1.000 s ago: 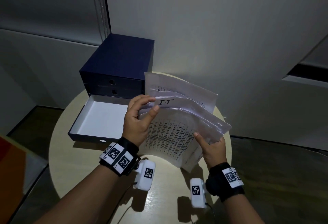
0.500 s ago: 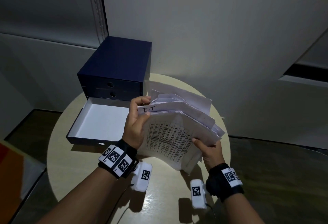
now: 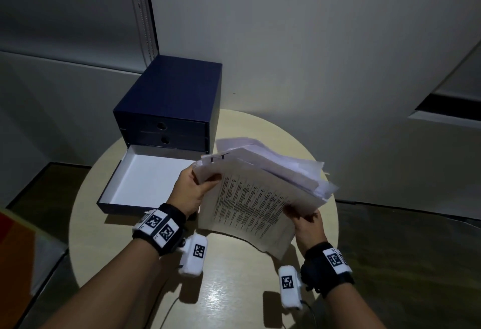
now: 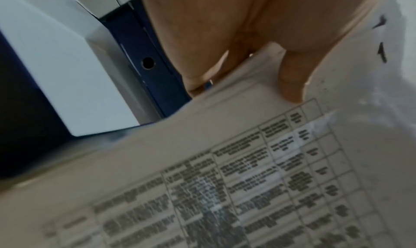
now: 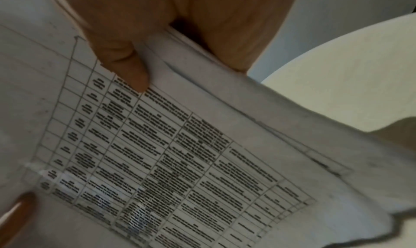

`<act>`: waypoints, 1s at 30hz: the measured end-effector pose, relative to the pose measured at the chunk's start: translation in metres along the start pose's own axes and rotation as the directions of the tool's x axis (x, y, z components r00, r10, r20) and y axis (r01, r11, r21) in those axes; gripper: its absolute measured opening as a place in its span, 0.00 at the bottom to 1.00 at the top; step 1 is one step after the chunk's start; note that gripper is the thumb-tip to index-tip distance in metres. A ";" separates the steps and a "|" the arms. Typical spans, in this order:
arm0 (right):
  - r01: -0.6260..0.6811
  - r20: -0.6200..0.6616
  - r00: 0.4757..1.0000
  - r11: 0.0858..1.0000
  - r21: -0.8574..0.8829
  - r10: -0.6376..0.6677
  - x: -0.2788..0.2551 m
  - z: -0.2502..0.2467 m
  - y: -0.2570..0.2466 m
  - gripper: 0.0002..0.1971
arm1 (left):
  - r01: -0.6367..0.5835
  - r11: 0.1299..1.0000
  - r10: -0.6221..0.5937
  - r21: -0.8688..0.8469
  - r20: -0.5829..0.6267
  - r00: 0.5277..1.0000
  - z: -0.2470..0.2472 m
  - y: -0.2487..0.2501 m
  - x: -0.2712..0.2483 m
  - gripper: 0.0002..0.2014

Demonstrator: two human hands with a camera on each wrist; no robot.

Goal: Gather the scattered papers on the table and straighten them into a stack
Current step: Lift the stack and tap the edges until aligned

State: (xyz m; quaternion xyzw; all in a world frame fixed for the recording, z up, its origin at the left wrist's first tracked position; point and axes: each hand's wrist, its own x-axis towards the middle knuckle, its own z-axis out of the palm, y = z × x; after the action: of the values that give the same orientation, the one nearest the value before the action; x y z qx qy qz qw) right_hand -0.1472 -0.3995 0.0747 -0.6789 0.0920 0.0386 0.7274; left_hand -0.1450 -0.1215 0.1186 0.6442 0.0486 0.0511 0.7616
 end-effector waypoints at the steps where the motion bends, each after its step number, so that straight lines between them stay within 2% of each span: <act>1: 0.002 -0.022 1.000 1.000 0.010 -0.002 0.001 -0.001 0.000 0.29 | -0.027 1.000 0.027 -0.016 -0.005 1.000 0.003 0.002 -0.004 0.16; 4: 0.013 -0.023 1.000 1.000 0.010 -0.013 -0.002 -0.006 0.001 0.22 | -0.042 0.995 0.047 -0.092 0.046 0.998 0.000 -0.001 -0.013 0.29; 6: 0.006 0.016 1.000 1.000 -0.022 -0.005 -0.011 -0.007 0.001 0.15 | 0.025 0.992 -0.008 -0.123 0.138 0.990 -0.004 -0.009 -0.014 0.37; 8: -0.004 0.028 1.000 0.999 -0.052 0.006 -0.014 -0.008 0.005 0.12 | 0.103 0.992 -0.092 -0.071 0.150 0.984 -0.007 -0.019 -0.012 0.39; 10: -0.021 -0.013 1.000 0.997 -0.079 0.020 -0.012 -0.008 0.009 0.08 | 0.139 0.990 -0.140 0.023 0.112 0.984 -0.007 -0.027 -0.009 0.39; 11: -0.032 -0.038 0.999 0.997 -0.070 0.029 -0.011 -0.007 0.011 0.11 | 0.150 0.988 -0.153 0.044 0.081 0.985 -0.007 -0.031 -0.007 0.40; 13: -0.067 -0.080 0.995 0.997 -0.028 0.065 -0.011 -0.002 0.011 0.28 | 0.159 0.987 -0.158 -0.005 0.044 0.986 -0.009 -0.034 -0.003 0.46; 14: -0.068 -0.089 0.994 0.998 0.001 0.068 -0.009 -0.002 0.011 0.30 | 0.163 0.985 -0.161 -0.050 0.051 0.986 -0.009 -0.033 -0.002 0.49; 16: -0.029 -0.070 0.997 0.999 0.016 0.030 -0.007 -0.002 0.005 0.20 | 0.150 0.983 -0.141 -0.109 0.085 0.986 -0.012 -0.028 0.000 0.50; 17: -0.007 -0.041 0.999 1.000 0.009 0.008 -0.006 -0.002 0.002 0.18 | 0.131 0.983 -0.118 -0.128 0.106 0.987 -0.013 -0.024 -0.001 0.49; 19: 0.031 0.039 0.999 1.000 0.000 -0.031 -0.010 -0.002 -0.005 0.21 | 0.120 0.982 -0.096 -0.147 0.159 0.983 -0.014 -0.022 -0.003 0.49; 21: 0.031 0.066 0.997 1.000 -0.001 -0.031 -0.013 -0.005 -0.004 0.22 | 0.130 0.983 -0.103 -0.132 0.194 0.976 -0.014 -0.024 -0.006 0.52; 23: 0.010 0.064 0.998 0.999 -0.037 -0.008 -0.015 -0.005 -0.002 0.23 | 0.130 0.987 -0.114 -0.094 0.159 0.981 -0.011 -0.024 -0.010 0.48; 26: -0.030 -0.061 0.998 0.999 -0.039 0.027 -0.016 0.004 0.001 0.33 | 0.010 0.999 -0.014 0.036 0.110 0.994 0.002 -0.017 -0.012 0.24; 27: -0.025 -0.101 0.995 0.999 -0.041 0.021 -0.016 0.007 -0.001 0.33 | -0.025 0.997 0.018 0.067 0.101 0.995 0.007 -0.014 -0.012 0.19; 30: 0.052 -0.123 0.991 0.999 -0.016 -0.054 -0.016 0.016 -0.014 0.18 | -0.048 0.999 0.048 -0.008 0.047 0.998 0.014 -0.009 -0.013 0.21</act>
State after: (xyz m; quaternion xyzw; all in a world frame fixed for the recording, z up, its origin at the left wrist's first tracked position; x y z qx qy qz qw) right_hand -0.1592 -0.3840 0.0923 -0.6869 0.1187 -0.0222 0.7167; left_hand -0.1558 -0.1384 0.1117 0.6435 0.0148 0.0542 0.7634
